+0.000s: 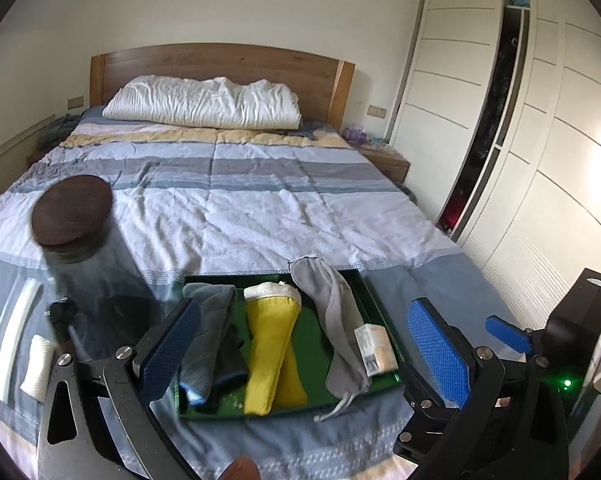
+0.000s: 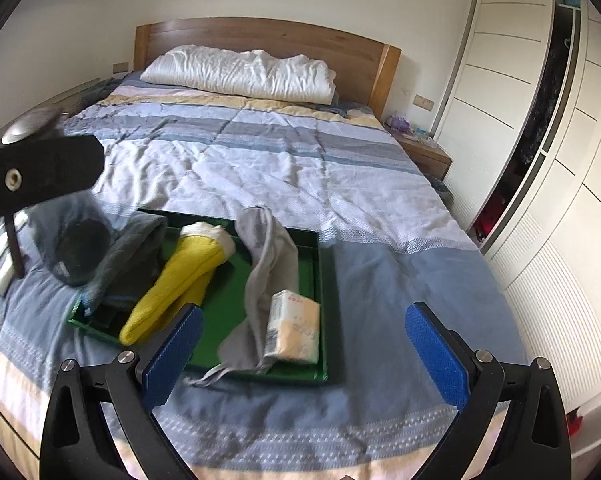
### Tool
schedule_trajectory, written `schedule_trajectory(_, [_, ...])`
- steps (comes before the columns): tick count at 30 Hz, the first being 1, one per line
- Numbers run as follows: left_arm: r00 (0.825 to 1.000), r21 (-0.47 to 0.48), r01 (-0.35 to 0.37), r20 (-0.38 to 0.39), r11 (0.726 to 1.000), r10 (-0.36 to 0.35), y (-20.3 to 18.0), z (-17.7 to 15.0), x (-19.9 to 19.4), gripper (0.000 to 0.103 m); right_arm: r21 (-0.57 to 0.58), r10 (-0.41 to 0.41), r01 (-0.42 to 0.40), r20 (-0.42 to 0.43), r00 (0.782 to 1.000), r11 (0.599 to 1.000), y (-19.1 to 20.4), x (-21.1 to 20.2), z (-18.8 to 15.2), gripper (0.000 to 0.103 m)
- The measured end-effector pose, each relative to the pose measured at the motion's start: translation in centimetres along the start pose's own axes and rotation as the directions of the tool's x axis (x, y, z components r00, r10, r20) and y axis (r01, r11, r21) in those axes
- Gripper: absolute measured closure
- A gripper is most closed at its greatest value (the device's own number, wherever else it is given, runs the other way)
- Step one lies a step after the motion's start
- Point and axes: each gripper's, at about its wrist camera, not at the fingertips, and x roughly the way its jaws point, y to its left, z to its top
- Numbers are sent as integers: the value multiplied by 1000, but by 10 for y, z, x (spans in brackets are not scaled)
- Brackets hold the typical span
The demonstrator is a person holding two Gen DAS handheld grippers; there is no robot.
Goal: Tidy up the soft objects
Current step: 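Withdraw both tools from the tray toward the plastic sleeve and waffle cloth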
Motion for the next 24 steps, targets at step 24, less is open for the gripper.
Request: schedule_trajectory(24, [986, -35, -130, 101, 991, 133, 158, -21, -131, 1, -57, 237, -234, 47, 970, 971, 165, -124, -26, 0])
